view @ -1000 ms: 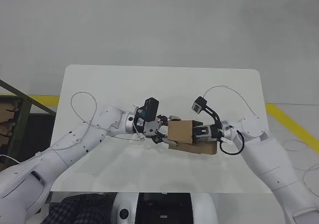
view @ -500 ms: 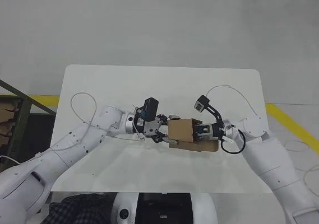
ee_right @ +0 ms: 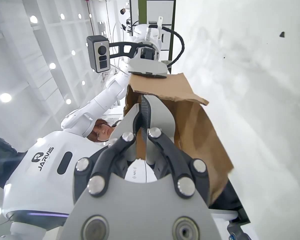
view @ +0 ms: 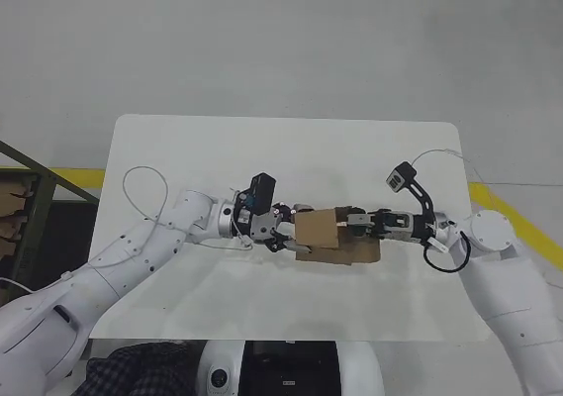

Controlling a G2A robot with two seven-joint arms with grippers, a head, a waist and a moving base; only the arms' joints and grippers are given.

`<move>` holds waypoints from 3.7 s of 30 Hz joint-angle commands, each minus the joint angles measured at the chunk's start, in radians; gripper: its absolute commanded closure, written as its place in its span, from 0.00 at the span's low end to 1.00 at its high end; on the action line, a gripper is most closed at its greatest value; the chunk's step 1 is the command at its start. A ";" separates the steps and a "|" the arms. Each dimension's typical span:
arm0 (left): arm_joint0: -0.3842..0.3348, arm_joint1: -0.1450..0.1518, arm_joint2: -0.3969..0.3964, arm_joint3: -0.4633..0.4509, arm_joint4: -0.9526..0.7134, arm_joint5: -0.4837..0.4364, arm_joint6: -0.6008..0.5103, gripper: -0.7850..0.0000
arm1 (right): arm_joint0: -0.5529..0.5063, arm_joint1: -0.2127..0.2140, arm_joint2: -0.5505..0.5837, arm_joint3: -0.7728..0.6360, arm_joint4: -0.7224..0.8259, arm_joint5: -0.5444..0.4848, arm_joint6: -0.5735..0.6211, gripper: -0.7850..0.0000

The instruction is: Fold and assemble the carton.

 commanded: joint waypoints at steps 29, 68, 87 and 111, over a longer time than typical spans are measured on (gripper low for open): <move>0.024 -0.023 -0.062 0.035 0.045 0.000 0.013 0.60 | -0.160 0.035 0.048 -0.209 -0.119 0.041 -0.078 1.00; 0.033 -0.003 -0.034 -0.011 0.066 0.000 0.059 0.59 | -0.042 0.036 0.015 -0.186 -0.217 0.118 -0.206 1.00; 0.022 -0.004 -0.022 0.001 0.072 0.000 0.079 0.57 | -0.181 0.066 0.182 -0.247 -0.153 0.069 -0.232 1.00; 0.020 -0.008 -0.050 0.018 0.084 0.000 0.090 0.58 | -0.163 0.045 0.063 -0.076 -0.039 0.080 -0.135 1.00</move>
